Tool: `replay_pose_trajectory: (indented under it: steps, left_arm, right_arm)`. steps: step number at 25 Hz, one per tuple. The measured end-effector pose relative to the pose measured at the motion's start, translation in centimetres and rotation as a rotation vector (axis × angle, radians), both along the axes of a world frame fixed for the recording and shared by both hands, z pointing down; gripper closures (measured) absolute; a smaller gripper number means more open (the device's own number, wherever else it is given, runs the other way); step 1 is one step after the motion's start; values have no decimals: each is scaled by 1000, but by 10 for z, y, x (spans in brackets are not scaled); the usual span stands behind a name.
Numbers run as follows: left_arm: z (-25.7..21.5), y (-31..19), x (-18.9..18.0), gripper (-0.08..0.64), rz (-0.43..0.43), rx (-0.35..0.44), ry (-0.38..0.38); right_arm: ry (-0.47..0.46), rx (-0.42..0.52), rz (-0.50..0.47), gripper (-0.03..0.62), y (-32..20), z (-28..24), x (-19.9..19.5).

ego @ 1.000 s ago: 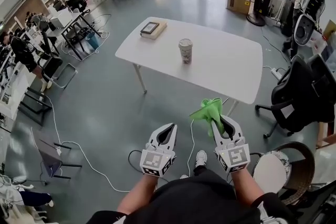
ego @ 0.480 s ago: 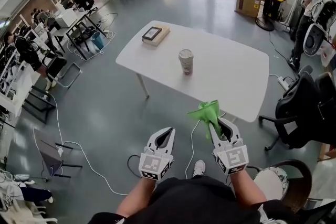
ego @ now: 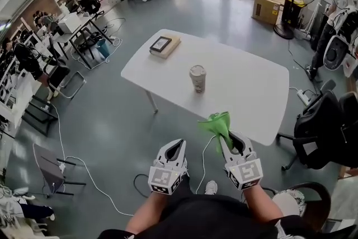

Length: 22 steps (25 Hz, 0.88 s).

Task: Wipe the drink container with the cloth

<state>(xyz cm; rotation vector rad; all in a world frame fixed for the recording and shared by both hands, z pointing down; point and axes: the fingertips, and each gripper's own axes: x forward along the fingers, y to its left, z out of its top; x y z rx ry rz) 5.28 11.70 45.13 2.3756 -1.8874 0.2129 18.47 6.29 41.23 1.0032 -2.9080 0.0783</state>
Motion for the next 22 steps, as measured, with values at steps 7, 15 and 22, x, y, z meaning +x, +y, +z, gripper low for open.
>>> replay_pose_trajectory:
  steps: [7,15,22]
  left_arm:
    - [14,-65,-57,551,-14,-28,24]
    - [11,-140,-107,551,149,-16,4]
    - [9,-182,-145,551,227,-18,21]
  right_arm:
    - [7,6,52,503,-62,1,-39]
    - [34,-13,179,505,-135,12,-89]
    - [1,-50,316,503,-170,12,-112]
